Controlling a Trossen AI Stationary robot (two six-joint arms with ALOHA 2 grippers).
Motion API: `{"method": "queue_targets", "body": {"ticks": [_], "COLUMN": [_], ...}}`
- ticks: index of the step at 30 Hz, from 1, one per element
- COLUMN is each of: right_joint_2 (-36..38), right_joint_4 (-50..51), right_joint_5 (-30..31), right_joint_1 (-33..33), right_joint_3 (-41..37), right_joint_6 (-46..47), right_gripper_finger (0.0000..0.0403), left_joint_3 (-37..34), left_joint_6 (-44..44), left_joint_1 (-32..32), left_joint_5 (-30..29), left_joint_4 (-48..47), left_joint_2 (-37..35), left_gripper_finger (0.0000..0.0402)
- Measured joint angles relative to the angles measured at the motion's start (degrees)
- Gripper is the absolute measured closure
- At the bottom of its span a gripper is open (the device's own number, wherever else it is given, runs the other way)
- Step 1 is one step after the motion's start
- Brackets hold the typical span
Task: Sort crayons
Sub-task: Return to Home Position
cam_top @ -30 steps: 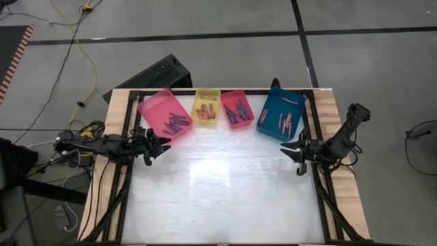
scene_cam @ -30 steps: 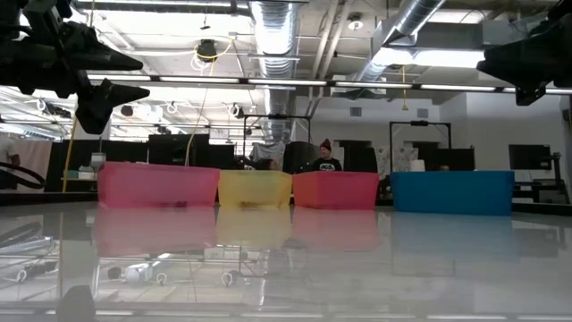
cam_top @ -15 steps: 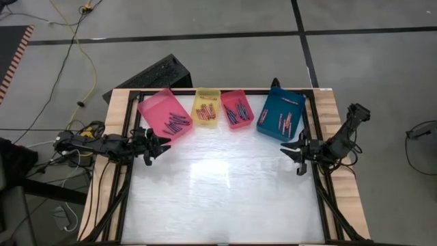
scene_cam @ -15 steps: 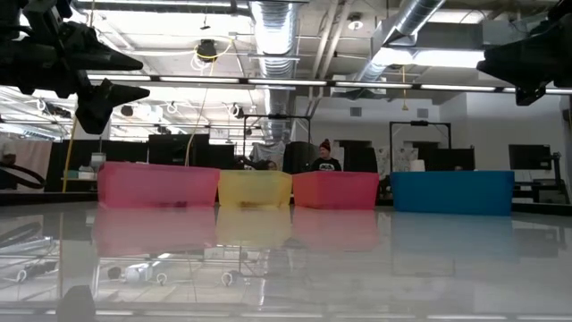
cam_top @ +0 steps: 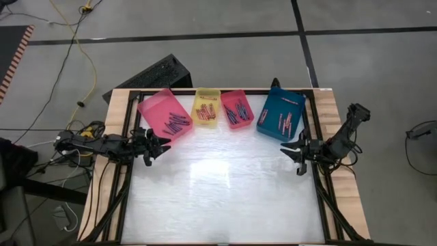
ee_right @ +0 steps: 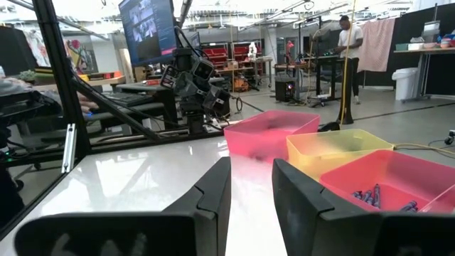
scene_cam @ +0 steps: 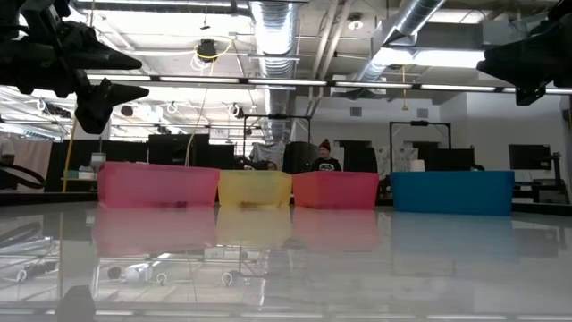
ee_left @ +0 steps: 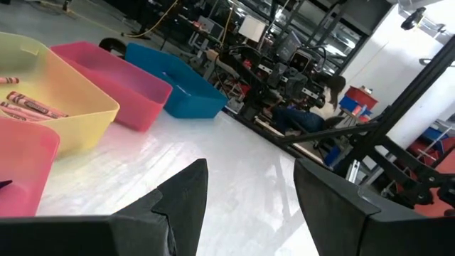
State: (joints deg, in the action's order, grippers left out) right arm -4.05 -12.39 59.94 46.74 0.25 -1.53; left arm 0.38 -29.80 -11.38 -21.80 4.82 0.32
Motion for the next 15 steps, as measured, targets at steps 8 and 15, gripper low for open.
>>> {"method": "queue_targets", "body": {"ticks": [8, 15], "right_joint_2": [0.00, 0.00], "right_joint_4": [0.01, 0.00], "right_joint_5": [-0.01, -0.02], "right_joint_1": [0.00, 0.01], "right_joint_3": [0.00, 0.00], "right_joint_6": [0.01, 0.01], "right_gripper_finger": [0.0290, 0.0290], "left_joint_3": [0.00, 0.00], "left_joint_6": [0.00, 0.00], "left_joint_1": [-0.88, -1.33], "left_joint_5": [-0.01, 0.00], "left_joint_4": [0.01, 0.00], "left_joint_2": [0.01, 0.00], "left_gripper_finger": [0.0203, 0.0203]}}
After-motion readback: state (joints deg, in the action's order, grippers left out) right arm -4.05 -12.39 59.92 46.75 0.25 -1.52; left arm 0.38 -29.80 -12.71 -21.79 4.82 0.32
